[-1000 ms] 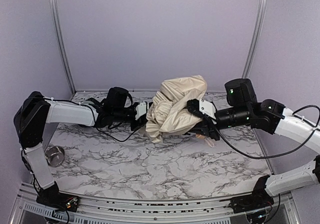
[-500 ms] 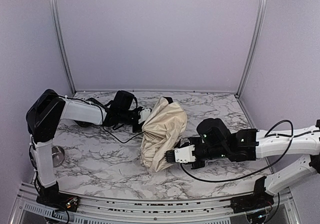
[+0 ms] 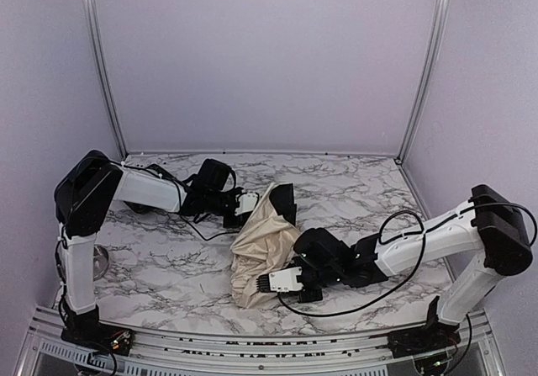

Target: Put away the umbrella

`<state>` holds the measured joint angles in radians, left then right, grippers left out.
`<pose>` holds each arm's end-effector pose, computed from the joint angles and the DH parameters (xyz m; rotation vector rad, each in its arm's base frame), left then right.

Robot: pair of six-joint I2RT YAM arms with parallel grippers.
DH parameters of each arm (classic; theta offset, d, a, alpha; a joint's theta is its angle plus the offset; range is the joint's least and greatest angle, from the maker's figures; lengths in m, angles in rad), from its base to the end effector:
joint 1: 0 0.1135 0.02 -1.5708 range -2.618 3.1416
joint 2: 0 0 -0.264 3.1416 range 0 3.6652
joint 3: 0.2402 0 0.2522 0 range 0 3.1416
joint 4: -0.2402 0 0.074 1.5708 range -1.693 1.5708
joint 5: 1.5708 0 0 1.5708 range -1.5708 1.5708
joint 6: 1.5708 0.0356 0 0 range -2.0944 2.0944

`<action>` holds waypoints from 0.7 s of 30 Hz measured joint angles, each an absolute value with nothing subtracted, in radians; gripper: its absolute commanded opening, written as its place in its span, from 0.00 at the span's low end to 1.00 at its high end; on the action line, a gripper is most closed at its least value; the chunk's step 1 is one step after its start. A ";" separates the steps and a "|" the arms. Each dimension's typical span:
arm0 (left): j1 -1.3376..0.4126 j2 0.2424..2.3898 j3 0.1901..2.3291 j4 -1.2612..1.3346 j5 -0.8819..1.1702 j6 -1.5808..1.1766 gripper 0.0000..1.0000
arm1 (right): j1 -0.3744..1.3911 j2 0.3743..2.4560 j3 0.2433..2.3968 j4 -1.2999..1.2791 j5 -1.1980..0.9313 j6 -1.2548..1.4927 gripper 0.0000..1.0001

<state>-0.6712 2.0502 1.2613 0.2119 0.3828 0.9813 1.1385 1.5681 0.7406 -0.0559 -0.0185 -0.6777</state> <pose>0.3415 -0.2882 0.1578 1.6922 1.2595 -0.2260 0.1246 0.2716 0.1530 -1.9500 1.5115 0.2239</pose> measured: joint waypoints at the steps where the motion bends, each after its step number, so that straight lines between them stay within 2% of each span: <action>1: -0.673 2.055 1.263 0.213 0.379 0.982 0.00 | 1.139 1.592 0.751 -0.054 -0.022 -0.664 0.00; 8: -0.675 2.101 1.263 0.242 0.302 0.988 0.01 | 1.139 1.691 0.824 -0.068 -0.060 -0.585 0.00; 12: -0.677 2.144 1.295 0.273 0.195 0.963 0.22 | 1.132 1.739 0.883 -0.100 -0.087 -0.556 0.00; 15: -0.652 2.193 1.400 0.340 0.056 0.910 0.58 | 1.131 1.789 0.948 -0.146 -0.155 -0.542 0.00; 16: -0.640 2.199 1.431 0.364 0.008 0.888 0.67 | 1.125 1.806 0.971 -0.159 -0.175 -0.535 0.00; 18: -0.613 2.199 1.476 0.407 -0.067 0.847 0.79 | 1.109 1.833 1.008 -0.183 -0.204 -0.517 0.00; 21: -0.580 2.197 1.513 0.463 -0.171 0.777 0.88 | 1.083 1.860 1.047 -0.220 -0.255 -0.488 0.00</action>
